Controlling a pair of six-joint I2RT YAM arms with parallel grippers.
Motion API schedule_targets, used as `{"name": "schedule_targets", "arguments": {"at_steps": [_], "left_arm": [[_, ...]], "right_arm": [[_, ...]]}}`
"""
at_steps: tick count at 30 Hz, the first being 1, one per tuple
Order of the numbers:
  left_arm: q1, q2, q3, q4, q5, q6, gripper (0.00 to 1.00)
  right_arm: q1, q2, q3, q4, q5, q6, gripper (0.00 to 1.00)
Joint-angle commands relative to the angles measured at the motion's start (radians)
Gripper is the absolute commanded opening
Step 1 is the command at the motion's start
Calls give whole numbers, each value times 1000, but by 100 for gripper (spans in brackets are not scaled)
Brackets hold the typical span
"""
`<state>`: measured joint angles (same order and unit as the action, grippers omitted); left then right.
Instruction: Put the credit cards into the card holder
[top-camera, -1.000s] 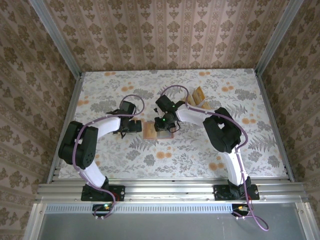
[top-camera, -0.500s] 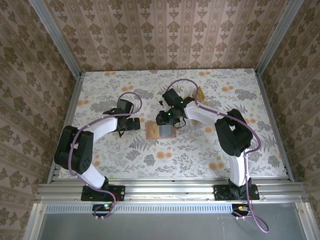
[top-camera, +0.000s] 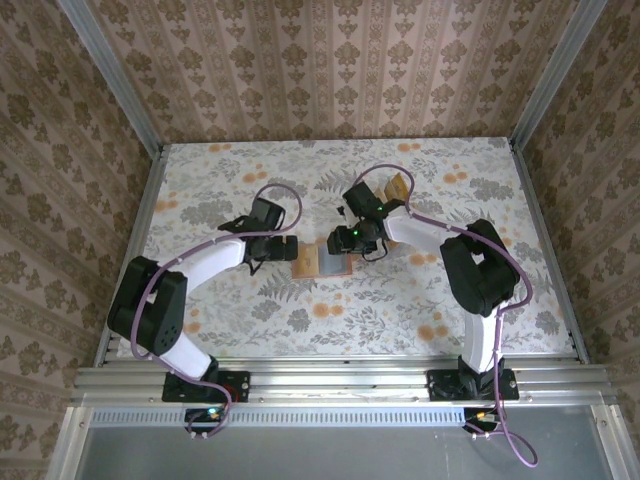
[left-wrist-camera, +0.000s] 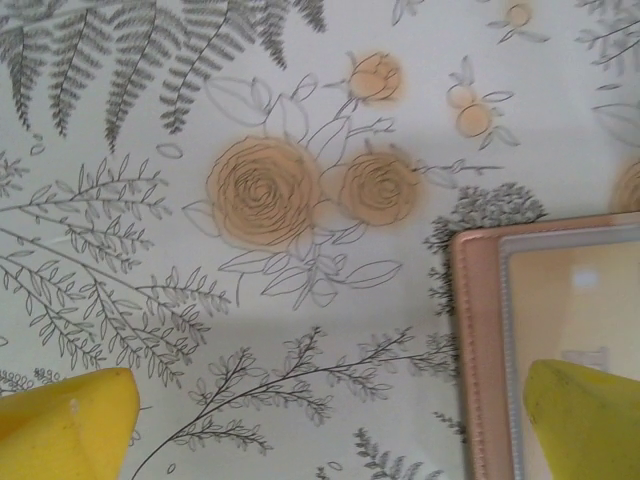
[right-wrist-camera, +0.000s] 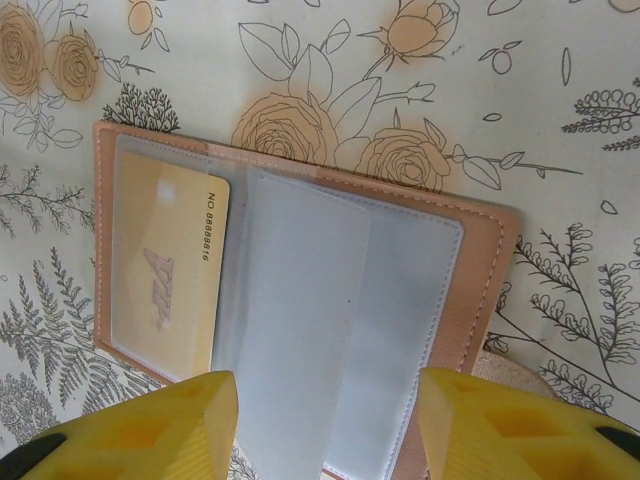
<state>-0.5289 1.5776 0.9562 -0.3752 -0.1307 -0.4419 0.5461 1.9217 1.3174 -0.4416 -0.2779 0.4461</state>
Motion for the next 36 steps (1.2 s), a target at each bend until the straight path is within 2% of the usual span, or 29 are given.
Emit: {"name": "schedule_targets", "arguments": {"at_steps": [1,16,27,36], "left_arm": [[-13,35,37,-24,-13,-14,100],[-24,49,37,-12,-27,-24,100],[102,-30,-40,26,22,-34,100],[133,-65,-79,38,33,-32,100]], "right_arm": [[2,-27,-17,42,-29,14,52],[26,47,28,127,-193,88,48],[80,94,105,156,-229,148,47],[117,189,175,160,-219,176,47]]}}
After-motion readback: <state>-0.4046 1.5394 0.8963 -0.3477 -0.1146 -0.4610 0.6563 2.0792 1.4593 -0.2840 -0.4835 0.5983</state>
